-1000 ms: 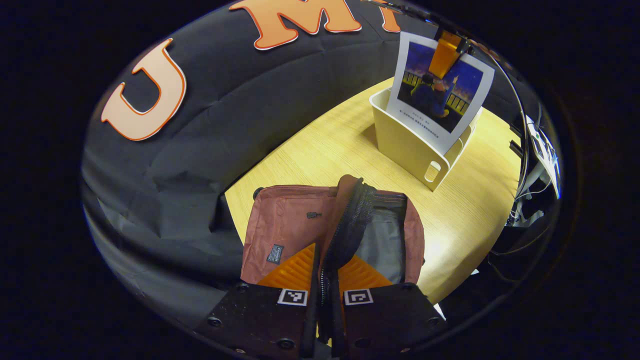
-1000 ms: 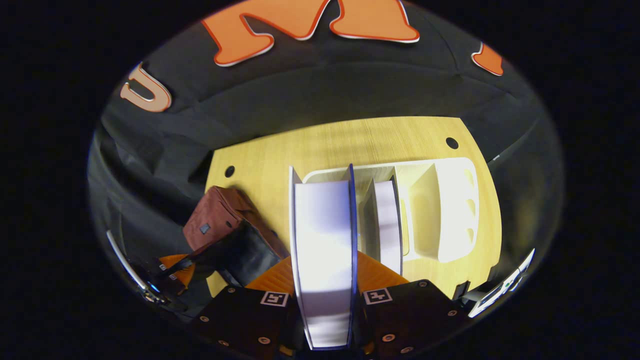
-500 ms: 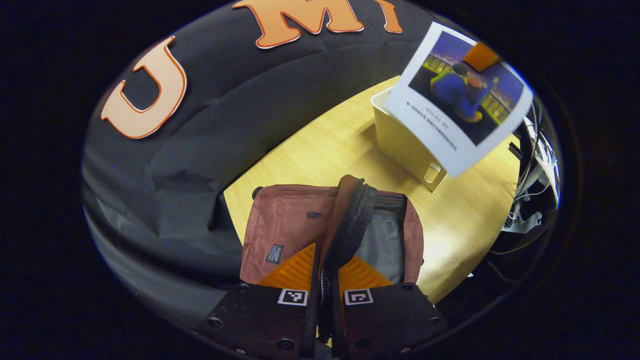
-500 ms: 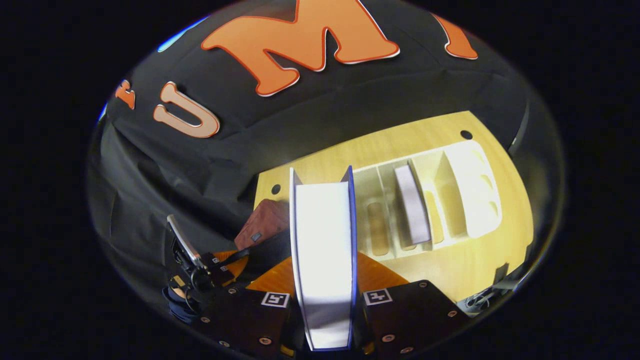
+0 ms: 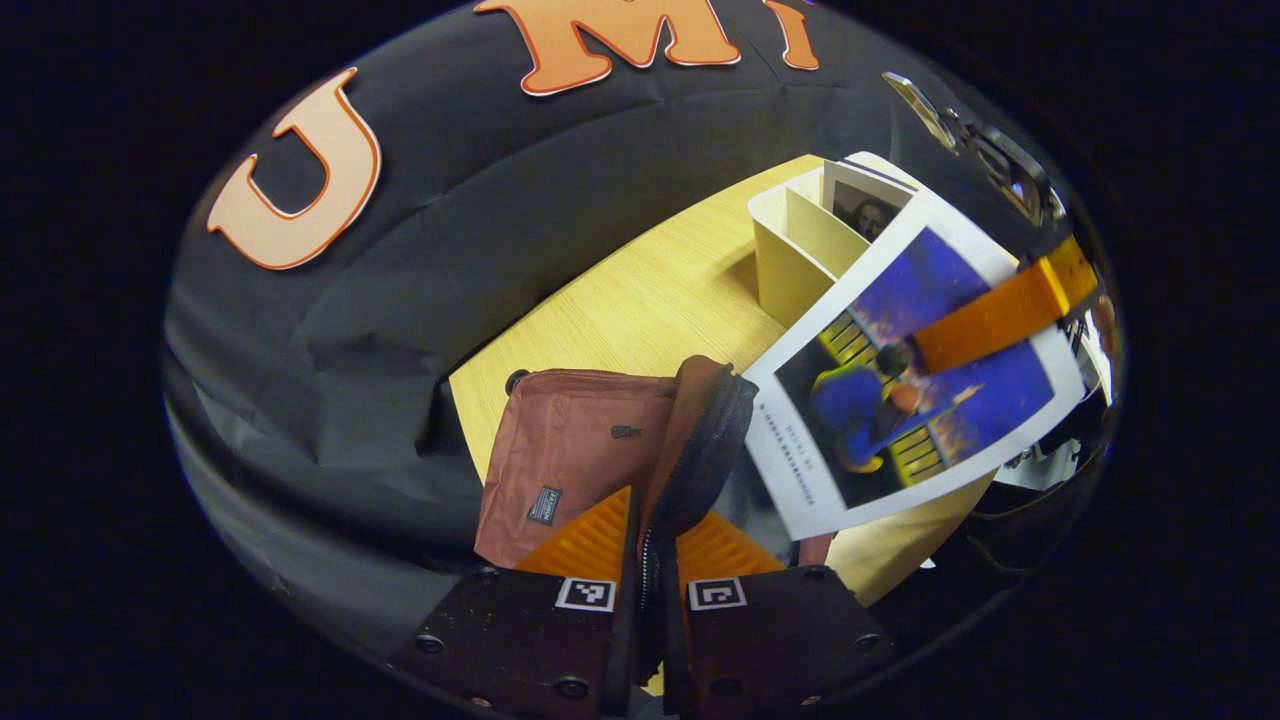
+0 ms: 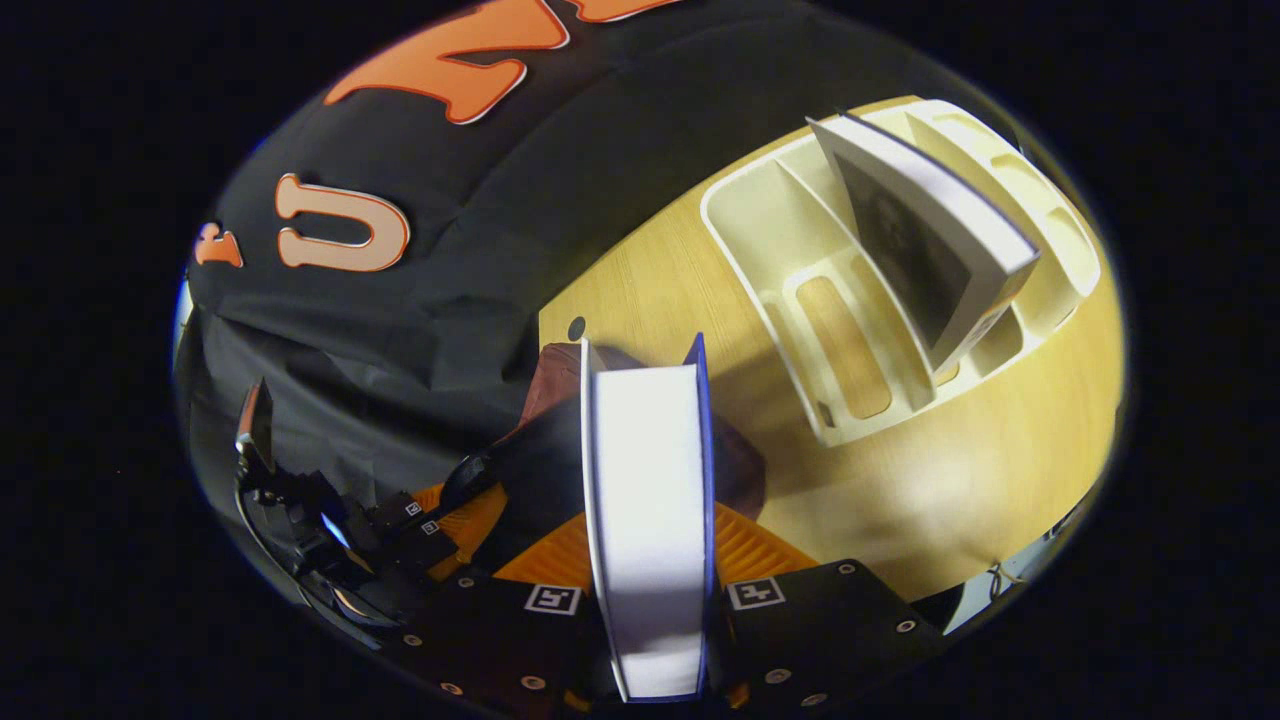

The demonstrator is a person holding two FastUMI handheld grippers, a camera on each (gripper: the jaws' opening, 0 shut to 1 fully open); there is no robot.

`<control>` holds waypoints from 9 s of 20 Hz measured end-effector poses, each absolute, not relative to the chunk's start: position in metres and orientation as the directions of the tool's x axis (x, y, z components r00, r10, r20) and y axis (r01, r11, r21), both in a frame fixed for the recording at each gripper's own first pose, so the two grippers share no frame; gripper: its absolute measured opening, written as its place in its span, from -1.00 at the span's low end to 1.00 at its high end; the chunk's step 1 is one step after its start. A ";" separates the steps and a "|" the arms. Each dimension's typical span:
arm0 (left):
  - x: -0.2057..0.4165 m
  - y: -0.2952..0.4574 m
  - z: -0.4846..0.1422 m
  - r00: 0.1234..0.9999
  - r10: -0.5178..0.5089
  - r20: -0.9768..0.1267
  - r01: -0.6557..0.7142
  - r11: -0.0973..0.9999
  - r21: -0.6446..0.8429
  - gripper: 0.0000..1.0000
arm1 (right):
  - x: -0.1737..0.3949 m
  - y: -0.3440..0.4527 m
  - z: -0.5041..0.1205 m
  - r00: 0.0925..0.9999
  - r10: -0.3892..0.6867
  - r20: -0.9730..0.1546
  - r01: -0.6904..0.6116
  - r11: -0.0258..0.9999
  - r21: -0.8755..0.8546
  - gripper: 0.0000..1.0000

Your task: Open the schoolbag, grab two books from the bookshelf and put them into the schoolbag.

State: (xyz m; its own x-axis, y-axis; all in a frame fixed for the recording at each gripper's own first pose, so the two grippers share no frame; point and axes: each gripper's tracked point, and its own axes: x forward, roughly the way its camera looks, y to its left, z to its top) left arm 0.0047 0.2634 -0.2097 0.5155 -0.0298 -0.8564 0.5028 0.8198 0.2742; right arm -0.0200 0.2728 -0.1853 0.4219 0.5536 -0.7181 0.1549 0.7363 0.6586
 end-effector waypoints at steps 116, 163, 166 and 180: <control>-0.011 0.237 -0.234 0.508 -0.177 -0.843 0.504 0.855 0.124 -0.87 | -0.022 0.195 -0.144 0.442 0.451 -0.775 0.083 0.840 0.536 -0.21; -0.022 0.182 -0.229 0.541 -0.294 -0.788 0.532 0.845 0.050 -0.55 | 0.008 0.331 -0.321 0.605 0.429 -0.671 0.091 0.800 0.593 0.74; -0.036 0.171 -0.243 0.522 -0.306 -0.796 0.516 0.856 0.010 0.11 | 0.012 0.283 -0.304 0.659 0.360 -0.661 0.086 0.836 0.542 0.88; -0.024 0.014 -0.183 0.718 -0.336 -0.610 0.375 0.925 -0.067 0.96 | 0.012 0.044 -0.160 0.884 0.104 -0.456 0.040 0.954 0.297 0.87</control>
State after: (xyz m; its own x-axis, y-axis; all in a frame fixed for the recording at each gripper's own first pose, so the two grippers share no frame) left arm -0.0241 0.0136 -0.1831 0.7179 -0.3356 -0.6099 0.3749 0.9246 -0.0674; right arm 0.0116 0.0443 -0.1603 0.8839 0.1045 -0.4558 0.0405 0.9540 0.2971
